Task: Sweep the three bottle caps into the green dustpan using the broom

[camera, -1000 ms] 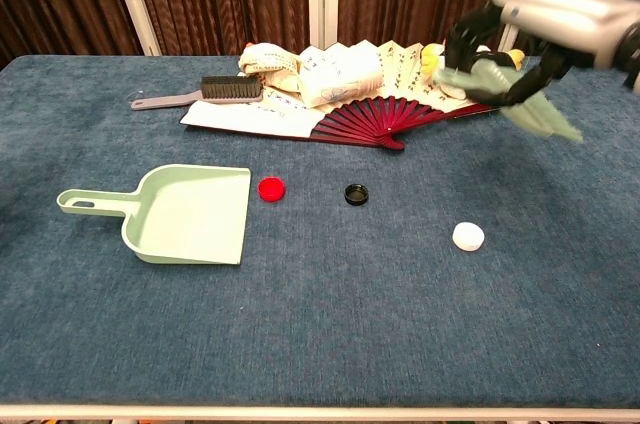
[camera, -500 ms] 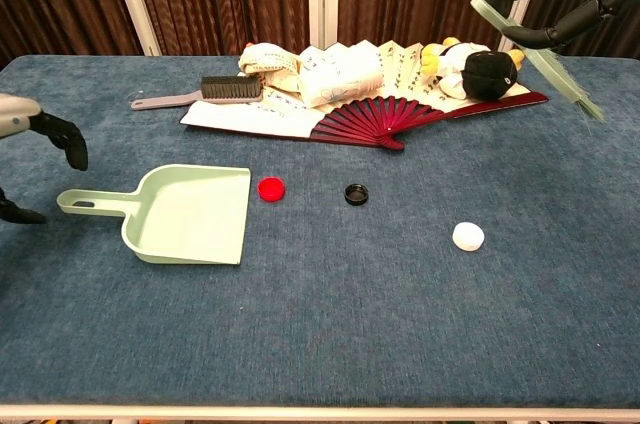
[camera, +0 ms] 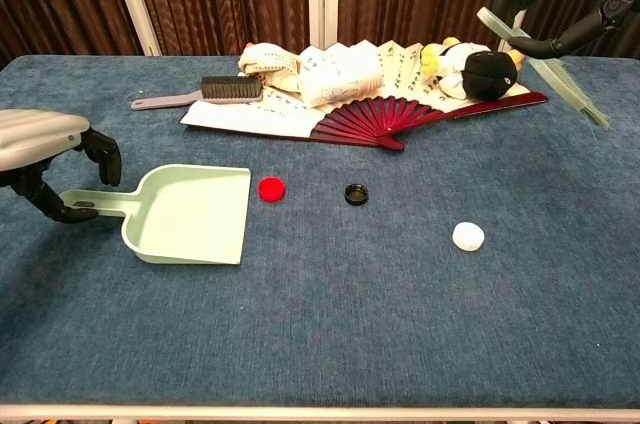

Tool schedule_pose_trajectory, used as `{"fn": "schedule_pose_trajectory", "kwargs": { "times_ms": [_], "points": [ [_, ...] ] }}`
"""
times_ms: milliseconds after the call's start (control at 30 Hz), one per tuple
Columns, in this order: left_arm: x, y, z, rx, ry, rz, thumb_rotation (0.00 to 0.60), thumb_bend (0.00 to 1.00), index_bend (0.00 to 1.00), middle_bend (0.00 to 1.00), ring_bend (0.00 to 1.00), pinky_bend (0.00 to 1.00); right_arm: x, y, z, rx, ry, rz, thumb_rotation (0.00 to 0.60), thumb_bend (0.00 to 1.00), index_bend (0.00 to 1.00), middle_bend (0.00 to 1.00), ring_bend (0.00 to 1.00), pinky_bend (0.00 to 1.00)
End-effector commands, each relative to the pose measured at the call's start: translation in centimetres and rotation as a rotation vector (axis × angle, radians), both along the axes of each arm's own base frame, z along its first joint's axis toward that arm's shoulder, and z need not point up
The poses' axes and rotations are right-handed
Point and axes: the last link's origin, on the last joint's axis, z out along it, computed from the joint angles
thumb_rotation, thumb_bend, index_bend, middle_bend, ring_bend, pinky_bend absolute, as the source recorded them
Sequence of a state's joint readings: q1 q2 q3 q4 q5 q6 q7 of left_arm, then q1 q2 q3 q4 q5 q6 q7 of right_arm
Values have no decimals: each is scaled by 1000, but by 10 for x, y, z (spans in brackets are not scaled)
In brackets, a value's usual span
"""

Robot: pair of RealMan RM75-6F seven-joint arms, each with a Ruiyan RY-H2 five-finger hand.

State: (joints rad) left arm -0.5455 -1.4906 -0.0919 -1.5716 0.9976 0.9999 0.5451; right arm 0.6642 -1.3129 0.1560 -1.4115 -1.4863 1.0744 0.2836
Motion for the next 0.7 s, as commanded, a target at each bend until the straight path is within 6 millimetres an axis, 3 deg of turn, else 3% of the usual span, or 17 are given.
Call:
{"fn": "schedule_pose_trajectory", "kwargs": {
  "times_ms": [33,333,700],
  "points": [
    [0,1,-3,-12,10,10,600,290,424,383,256,209,-1,0,0,1,-4,-5,600,456,751,657,323,261],
    [-3,1,-6,-23,25,33,600,311,442,392,261,209,-5,0,-3,10,-3,-13,600,463,752,658,323,257],
    [-2,2,-8,-7,-8,30,600,370,547,499,352,242,-7,2,-5,23,-24,-25,600,464,754,659,326,256]
  ]
}}
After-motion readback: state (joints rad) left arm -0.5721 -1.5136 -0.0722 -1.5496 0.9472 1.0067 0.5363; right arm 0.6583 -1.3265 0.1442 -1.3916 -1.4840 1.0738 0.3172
